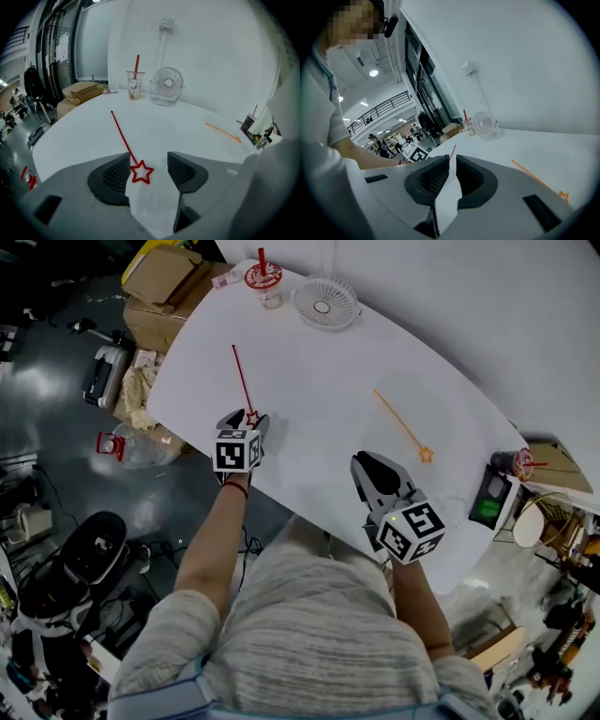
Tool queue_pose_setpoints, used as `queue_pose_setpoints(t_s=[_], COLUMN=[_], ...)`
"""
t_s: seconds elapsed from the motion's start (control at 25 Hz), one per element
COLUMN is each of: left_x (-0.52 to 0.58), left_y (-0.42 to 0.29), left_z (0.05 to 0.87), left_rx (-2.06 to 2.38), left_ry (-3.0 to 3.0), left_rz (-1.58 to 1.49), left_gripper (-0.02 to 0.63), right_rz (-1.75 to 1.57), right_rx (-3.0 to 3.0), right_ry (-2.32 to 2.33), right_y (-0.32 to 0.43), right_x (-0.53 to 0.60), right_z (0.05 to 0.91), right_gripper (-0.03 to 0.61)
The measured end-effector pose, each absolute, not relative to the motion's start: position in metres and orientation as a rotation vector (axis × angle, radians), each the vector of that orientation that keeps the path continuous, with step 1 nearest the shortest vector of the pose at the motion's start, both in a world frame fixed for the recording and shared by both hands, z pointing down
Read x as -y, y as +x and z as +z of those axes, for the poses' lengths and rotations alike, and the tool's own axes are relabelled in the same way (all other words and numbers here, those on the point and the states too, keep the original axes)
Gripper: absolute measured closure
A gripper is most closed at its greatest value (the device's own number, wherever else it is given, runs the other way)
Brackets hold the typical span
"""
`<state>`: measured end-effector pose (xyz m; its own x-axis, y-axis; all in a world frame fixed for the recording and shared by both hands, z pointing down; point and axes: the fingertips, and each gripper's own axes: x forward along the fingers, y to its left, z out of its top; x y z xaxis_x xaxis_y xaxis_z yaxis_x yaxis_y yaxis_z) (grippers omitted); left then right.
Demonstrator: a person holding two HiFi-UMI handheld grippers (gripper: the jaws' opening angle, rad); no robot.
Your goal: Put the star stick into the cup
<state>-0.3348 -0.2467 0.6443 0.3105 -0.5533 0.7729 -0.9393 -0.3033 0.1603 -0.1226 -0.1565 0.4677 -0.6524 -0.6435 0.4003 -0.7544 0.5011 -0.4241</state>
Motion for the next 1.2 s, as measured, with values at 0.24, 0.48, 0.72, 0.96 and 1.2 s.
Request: queue_pose_setpoints(t_s=[0.24, 0.48, 0.72, 0.96, 1.2], left_x=[0.246, 0.249, 0.25, 0.246, 0.245], left_y=[-0.337, -0.344, -0.346, -0.344, -0.342], left_z=[0.66, 0.675, 0.68, 0.678, 0.679], left_rx=[1.322, 1.343, 1.349, 1.377, 1.379], left_ry=[1.919, 1.865, 1.841, 1.825, 1.824], left_rz=[0.859, 0.916, 0.929, 0.909, 0.904], left_gripper=[0.371, 0.371, 0.371, 0.388, 0.417], right_rz=[0.867, 0.881, 0.892, 0.892, 0.889], right_rx=[2.543, 2.533, 2.521, 2.52, 2.512], right_ry=[1.214, 1.213, 1.227, 1.245, 1.261], right_y=[-0.118, -0.117, -0.113, -0.108, -0.106], right_x=[0.161, 0.163, 0.164, 0.164, 0.16], right_z=[0.471, 0.473, 0.475, 0.474, 0.474], right_gripper=[0.568, 0.568, 0.568, 0.568, 0.568])
